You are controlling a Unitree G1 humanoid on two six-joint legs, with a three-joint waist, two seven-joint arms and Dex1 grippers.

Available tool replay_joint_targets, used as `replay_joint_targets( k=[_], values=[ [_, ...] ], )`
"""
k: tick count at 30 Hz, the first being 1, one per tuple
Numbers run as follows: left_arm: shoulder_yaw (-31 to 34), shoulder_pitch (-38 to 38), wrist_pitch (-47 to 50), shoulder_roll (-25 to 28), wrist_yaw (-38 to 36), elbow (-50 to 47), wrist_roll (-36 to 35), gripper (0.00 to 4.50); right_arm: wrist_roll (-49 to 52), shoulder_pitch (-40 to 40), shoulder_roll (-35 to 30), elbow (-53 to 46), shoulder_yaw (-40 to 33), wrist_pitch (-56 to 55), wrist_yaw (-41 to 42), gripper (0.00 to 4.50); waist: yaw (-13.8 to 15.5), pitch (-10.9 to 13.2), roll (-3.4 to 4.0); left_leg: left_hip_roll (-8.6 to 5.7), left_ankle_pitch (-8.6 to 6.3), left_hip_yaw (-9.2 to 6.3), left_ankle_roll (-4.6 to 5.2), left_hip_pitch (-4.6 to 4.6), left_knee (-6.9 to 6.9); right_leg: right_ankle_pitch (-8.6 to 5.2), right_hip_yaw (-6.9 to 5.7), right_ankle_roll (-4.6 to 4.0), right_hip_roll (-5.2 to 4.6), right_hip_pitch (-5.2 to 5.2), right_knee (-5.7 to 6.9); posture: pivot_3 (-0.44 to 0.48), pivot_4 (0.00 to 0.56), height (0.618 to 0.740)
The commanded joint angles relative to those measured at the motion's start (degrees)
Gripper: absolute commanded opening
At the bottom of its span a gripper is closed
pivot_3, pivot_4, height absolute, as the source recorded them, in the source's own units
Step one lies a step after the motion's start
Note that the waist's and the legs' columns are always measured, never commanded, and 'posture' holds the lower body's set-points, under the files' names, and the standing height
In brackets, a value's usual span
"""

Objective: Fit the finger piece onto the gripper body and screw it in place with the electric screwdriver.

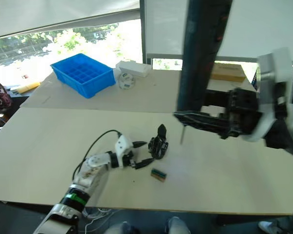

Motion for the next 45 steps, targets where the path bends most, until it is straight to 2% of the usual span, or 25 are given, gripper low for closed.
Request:
replay_joint_targets(
  k=[1,5,7,8,9,11,14,18,21,23,29,31,33,37,40,43,45],
  values=[
    [4.0,2.3,2.6,7.0,-8.1,-4.6,-5.2,4.47,-4.3,7.8,-7.2,4.6,-8.7,9.4,3.9,1.92,0.1,0.0,0.01,0.00,0.00,0.02,0.00,0.03,-0.01,0.00,0.03,0.00,0.01,-0.01,-0.01,0.000,0.150,0.740],
    [8.2,3.3,1.3,15.1,-19.2,-5.6,-11.1,4.47,-16.7,23.6,-13.4,10.0,-10.5,14.4,11.7,1.92,0.4,0.1,-0.07,0.00,-0.02,0.02,0.04,-0.08,0.06,-0.05,0.03,0.01,-0.02,-0.07,-0.04,0.000,0.150,0.740],
    [9.9,4.6,4.8,18.0,-22.8,-7.6,-14.7,4.47,-28.1,35.0,-17.9,11.0,-7.4,12.1,16.3,1.92,0.8,0.1,0.00,-0.06,-0.07,0.01,0.10,-0.16,0.08,-0.16,0.02,0.10,-0.14,-0.10,-0.07,0.000,0.150,0.740],
    [10.3,6.1,6.5,19.5,-24.6,-9.2,-16.0,4.47,-33.4,39.7,-19.6,11.9,-5.5,9.1,18.2,1.92,0.7,0.1,0.01,-0.12,-0.10,0.01,0.16,-0.22,0.07,-0.42,0.05,0.42,-0.23,-0.18,-0.03,0.000,0.150,0.740],
    [10.8,7.9,7.7,21.0,-26.0,-11.0,-17.1,4.47,-35.7,40.2,-19.6,14.2,-2.4,6.6,16.9,1.92,0.6,0.1,0.00,-0.12,-0.10,0.02,0.15,-0.23,0.05,-0.44,0.06,0.54,-0.21,-0.18,-0.06,0.000,0.150,0.740],
    [11.9,10.3,9.7,22.8,-26.9,-13.4,-18.7,4.47,-36.9,37.3,-18.8,18.0,2.0,4.4,15.0,1.92,0.1,0.2,0.14,-0.13,-0.09,0.05,0.14,-0.28,0.08,-0.43,0.09,0.63,-0.19,-0.26,-0.02,0.000,0.150,0.740],
    [14.0,11.8,5.8,23.5,-27.0,-13.3,-17.8,4.47,-40.1,32.4,-18.5,22.7,9.5,2.1,13.9,1.92,-0.4,0.5,0.30,-0.23,-0.06,0.17,0.10,-0.27,0.07,-0.39,0.15,0.61,-0.17,-0.35,0.05,0.000,0.150,0.740],
    [16.7,9.2,0.7,22.8,-24.0,-8.1,-15.5,4.47,-43.9,24.7,-16.7,27.4,18.9,-0.3,12.8,1.92,-0.4,0.9,0.29,-0.12,0.10,0.15,-0.18,-0.23,-0.01,-0.43,0.17,0.56,-0.08,-0.42,0.08,0.000,0.150,0.740],
    [16.6,10.2,2.3,23.6,-25.3,-8.7,-16.3,4.47,-46.6,19.3,-14.7,29.9,24.5,-1.7,12.5,1.92,-0.2,1.0,0.37,0.01,0.17,0.15,-0.31,-0.37,-0.02,-0.34,0.19,0.39,0.13,-0.61,0.13,0.000,0.150,0.740],
    [16.6,11.0,4.0,24.1,-25.8,-10.1,-17.1,4.47,-47.6,16.9,-13.7,30.7,26.3,-2.0,12.5,1.92,-0.3,1.1,0.46,0.01,0.19,0.22,-0.33,-0.45,-0.01,-0.18,0.17,0.09,0.24,-0.76,0.22,0.000,0.150,0.740],
    [17.6,11.9,3.2,22.2,-22.0,-11.7,-16.4,4.47,-50.2,14.0,-9.5,29.9,28.4,-4.5,11.1,1.92,-0.3,1.1,0.49,-0.01,0.23,0.38,-0.37,-0.52,0.05,-0.17,0.14,0.10,0.56,-0.86,0.32,0.000,0.150,0.740],
    [17.2,12.0,3.1,22.1,-21.6,-12.1,-16.0,4.47,-50.9,13.9,-8.6,30.2,28.1,-4.4,10.4,1.92,-0.2,1.1,0.48,-0.01,0.23,0.39,-0.38,-0.51,0.08,-0.23,0.14,0.21,0.58,-0.82,0.31,0.000,0.150,0.740],
    [17.0,11.7,3.2,22.1,-21.4,-12.3,-15.9,4.50,-51.4,14.2,-8.3,30.4,27.6,-4.5,10.2,2.99,-0.2,1.1,0.48,-0.02,0.23,0.41,-0.38,-0.52,0.10,-0.30,0.17,0.39,0.58,-0.82,0.31,0.000,0.150,0.740],
    [16.6,11.0,2.6,22.8,-21.1,-11.4,-14.7,4.50,-51.5,16.2,-8.3,30.1,23.6,-6.0,10.3,4.40,-0.2,1.1,0.48,-0.01,0.23,0.41,-0.38,-0.49,0.14,-0.27,0.18,0.37,0.58,-0.81,0.34,0.000,0.150,0.740],
    [16.7,10.1,2.1,24.4,-18.7,-9.5,-11.3,4.50,-51.1,19.0,-6.2,30.3,15.7,-11.4,10.1,4.46,-0.1,1.1,0.48,-0.02,0.24,0.42,-0.38,-0.48,0.13,-0.19,0.19,0.23,0.61,-0.81,0.37,0.000,0.150,0.740],
    [19.1,9.4,2.5,25.3,-17.2,-9.2,-12.1,4.50,-48.8,24.2,-1.8,28.0,4.0,-21.2,16.0,4.46,0.2,1.1,0.47,-0.02,0.26,0.43,-0.43,-0.47,0.12,-0.21,0.18,0.26,0.73,-0.79,0.35,0.000,0.150,0.740],
    [20.1,9.5,-1.1,26.7,-16.6,-7.3,-9.8,4.50,-44.1,25.9,3.5,24.1,-5.0,-26.3,19.5,4.46,0.2,1.1,0.44,-0.02,0.27,0.42,-0.44,-0.45,0.08,-0.30,0.17,0.41,0.77,-0.76,0.33,0.000,0.150,0.740]
  ],
)
